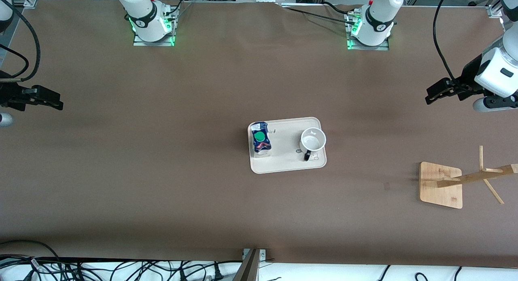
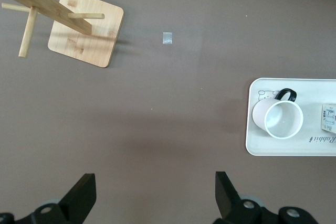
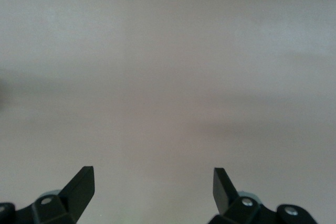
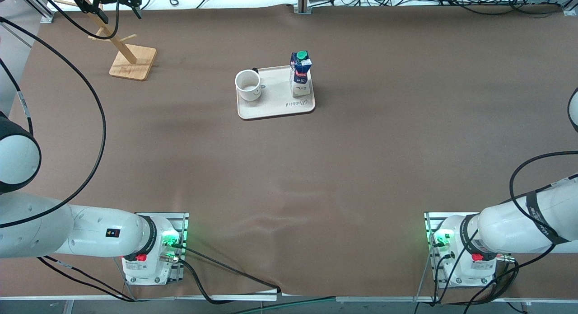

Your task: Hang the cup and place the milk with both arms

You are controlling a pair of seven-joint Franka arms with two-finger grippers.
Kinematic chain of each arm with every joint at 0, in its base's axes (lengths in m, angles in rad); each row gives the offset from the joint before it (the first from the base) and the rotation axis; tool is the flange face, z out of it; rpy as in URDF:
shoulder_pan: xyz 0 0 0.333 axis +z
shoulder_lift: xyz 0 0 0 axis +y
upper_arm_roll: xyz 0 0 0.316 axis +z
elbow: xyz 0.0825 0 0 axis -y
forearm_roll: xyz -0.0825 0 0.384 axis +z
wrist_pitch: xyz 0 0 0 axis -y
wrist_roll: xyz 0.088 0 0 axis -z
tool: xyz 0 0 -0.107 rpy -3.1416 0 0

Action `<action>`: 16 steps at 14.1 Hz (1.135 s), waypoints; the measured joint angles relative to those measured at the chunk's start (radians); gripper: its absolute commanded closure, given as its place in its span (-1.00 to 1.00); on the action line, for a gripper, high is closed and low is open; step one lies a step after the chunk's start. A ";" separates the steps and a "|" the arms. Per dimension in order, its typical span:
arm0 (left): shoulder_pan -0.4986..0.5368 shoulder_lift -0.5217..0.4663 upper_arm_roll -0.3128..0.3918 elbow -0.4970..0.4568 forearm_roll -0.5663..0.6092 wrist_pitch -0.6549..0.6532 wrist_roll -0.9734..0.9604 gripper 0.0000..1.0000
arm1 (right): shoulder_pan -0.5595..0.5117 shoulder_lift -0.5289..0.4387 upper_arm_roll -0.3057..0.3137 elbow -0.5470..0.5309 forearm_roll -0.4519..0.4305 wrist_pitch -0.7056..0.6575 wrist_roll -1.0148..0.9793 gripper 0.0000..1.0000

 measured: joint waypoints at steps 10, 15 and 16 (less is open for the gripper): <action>0.000 0.000 0.000 0.000 0.000 0.000 -0.001 -1.00 | 0.000 -0.005 -0.002 0.003 0.000 -0.053 -0.016 -1.00; 0.000 0.000 0.000 0.000 0.000 0.000 -0.001 -1.00 | 0.007 0.017 0.015 -0.001 0.189 -0.027 -0.104 -1.00; 0.000 0.000 0.000 0.000 0.000 0.000 -0.001 -1.00 | 0.011 0.036 0.018 -0.001 0.224 -0.008 -0.104 -1.00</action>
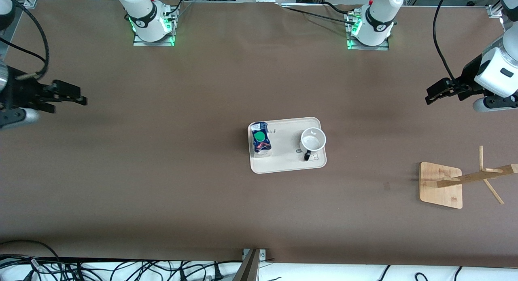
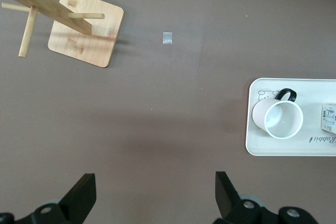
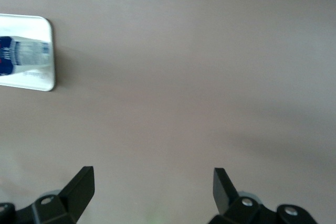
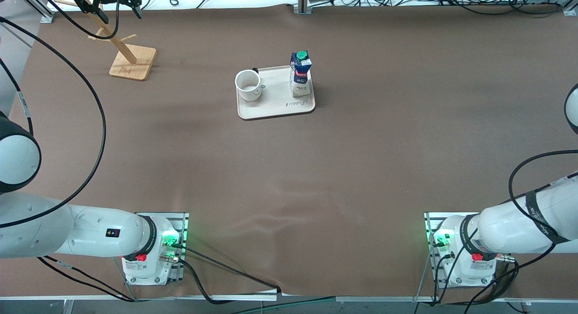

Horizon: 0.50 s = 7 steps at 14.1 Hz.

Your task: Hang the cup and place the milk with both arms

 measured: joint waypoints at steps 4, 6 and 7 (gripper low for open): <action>0.000 0.000 0.000 0.000 0.000 0.000 0.000 -1.00 | 0.078 0.088 0.007 -0.001 0.036 0.125 0.146 -1.00; 0.000 0.000 0.000 0.000 0.000 0.000 0.000 -1.00 | 0.155 0.123 0.010 -0.001 0.037 0.194 0.283 -1.00; 0.000 0.000 0.000 0.000 0.000 0.000 0.000 -1.00 | 0.197 0.135 0.012 -0.001 0.038 0.218 0.348 -1.00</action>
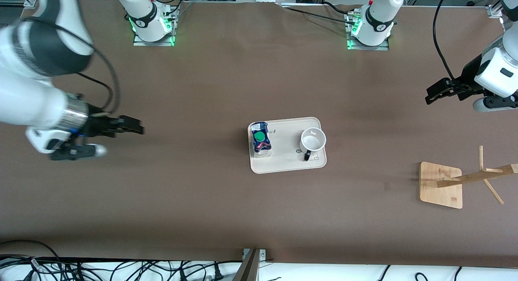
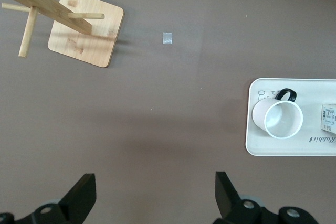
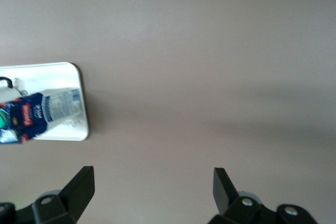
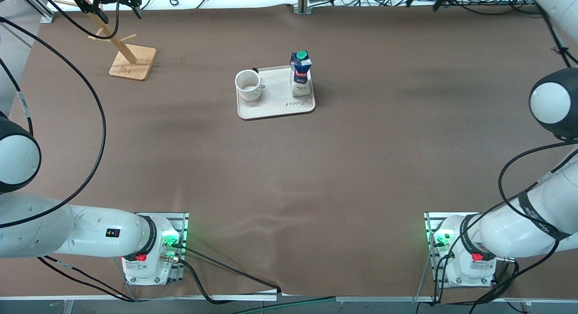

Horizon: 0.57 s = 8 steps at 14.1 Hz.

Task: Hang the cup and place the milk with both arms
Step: 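Reach the right gripper toward the milk carton on the tray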

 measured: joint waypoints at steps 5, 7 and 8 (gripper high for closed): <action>0.000 0.000 0.000 0.000 0.000 0.000 0.000 -1.00 | 0.179 0.044 0.002 0.000 -0.002 0.121 0.272 -1.00; 0.000 0.000 0.000 0.000 0.000 0.000 0.000 -1.00 | 0.215 0.066 0.002 0.000 -0.002 0.135 0.318 -1.00; 0.000 0.000 0.000 0.000 0.000 0.000 0.000 -1.00 | 0.237 0.079 0.002 -0.001 -0.002 0.137 0.354 -1.00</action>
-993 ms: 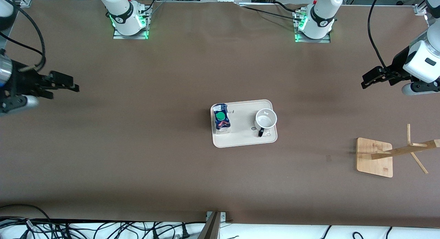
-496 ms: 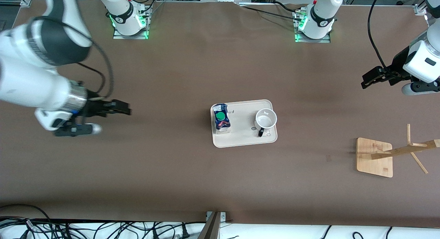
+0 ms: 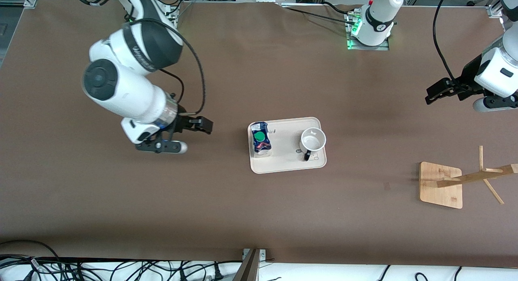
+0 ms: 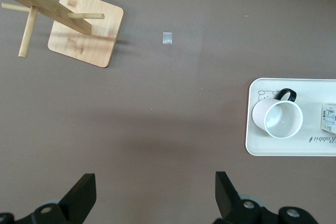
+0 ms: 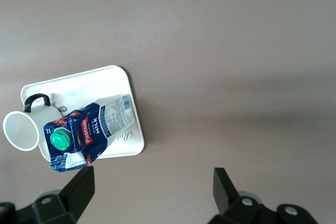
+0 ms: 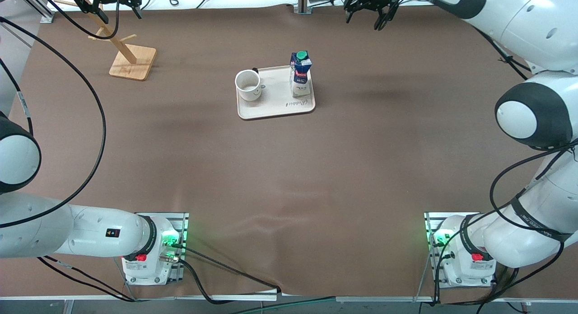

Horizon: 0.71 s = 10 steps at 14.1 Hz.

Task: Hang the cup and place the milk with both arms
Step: 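Reach the right gripper toward the milk carton on the tray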

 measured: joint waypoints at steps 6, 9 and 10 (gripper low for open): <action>0.000 0.000 -0.002 0.000 0.000 0.000 0.000 -1.00 | 0.178 0.082 0.000 -0.002 -0.138 0.071 0.256 -1.00; 0.000 0.001 0.000 0.000 0.000 0.000 0.000 -1.00 | 0.229 0.109 -0.001 -0.002 -0.165 0.089 0.364 -1.00; 0.000 0.001 0.000 0.000 0.000 0.000 0.000 -1.00 | 0.232 0.114 -0.001 -0.002 -0.165 0.109 0.408 -1.00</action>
